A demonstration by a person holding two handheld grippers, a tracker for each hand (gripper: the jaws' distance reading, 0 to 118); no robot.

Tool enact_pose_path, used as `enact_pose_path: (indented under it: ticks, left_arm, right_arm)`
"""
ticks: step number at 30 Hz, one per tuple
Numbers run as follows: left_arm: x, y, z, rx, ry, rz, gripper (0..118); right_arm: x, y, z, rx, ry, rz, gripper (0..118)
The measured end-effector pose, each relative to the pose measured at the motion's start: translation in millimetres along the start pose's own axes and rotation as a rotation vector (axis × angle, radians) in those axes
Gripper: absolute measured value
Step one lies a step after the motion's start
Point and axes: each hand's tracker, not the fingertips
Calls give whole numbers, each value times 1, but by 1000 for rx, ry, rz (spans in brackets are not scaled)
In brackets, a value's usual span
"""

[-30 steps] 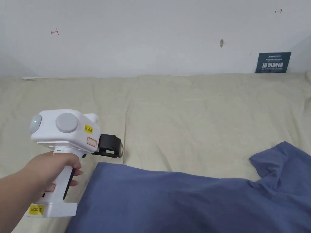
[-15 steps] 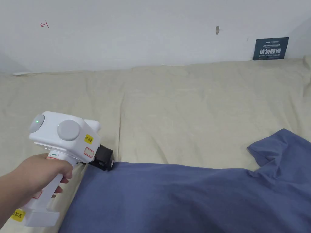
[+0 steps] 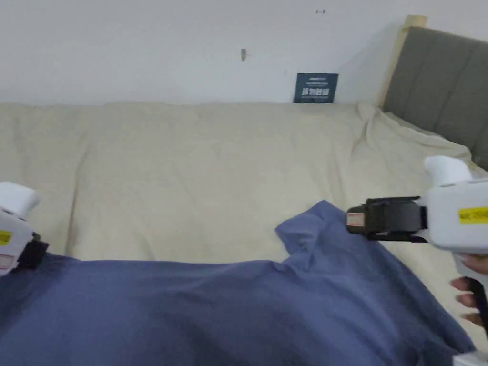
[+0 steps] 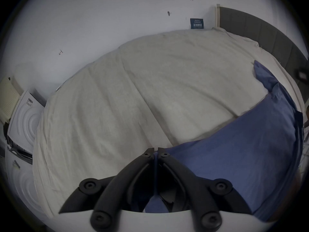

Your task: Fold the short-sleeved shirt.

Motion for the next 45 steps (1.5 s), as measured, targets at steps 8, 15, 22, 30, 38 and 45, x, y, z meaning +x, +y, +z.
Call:
enact_pose_path:
  ticks: [8,15,22,30,38,45]
  left_arm:
    - [0,-8,14,25,-27,22,3]
    - [0,-17,4,-26,-38,23,3]
    - [-8,-21,14,-6,-32,94,3]
    - [-14,-45,82,75,-107,220,3]
    - [-12,-116,178,157,-189,300,3]
    - [11,-203,201,102,-231,276,3]
  right_arm:
    - [42,48,-118,-310,-256,-47,94]
    - [37,34,-113,-312,-288,24,0]
    - [25,44,-60,-198,-270,13,0]
    - [26,21,47,-100,-103,-55,0]
    - [43,-54,180,-37,6,-215,0]
    - [48,-149,203,-105,-12,-179,0]
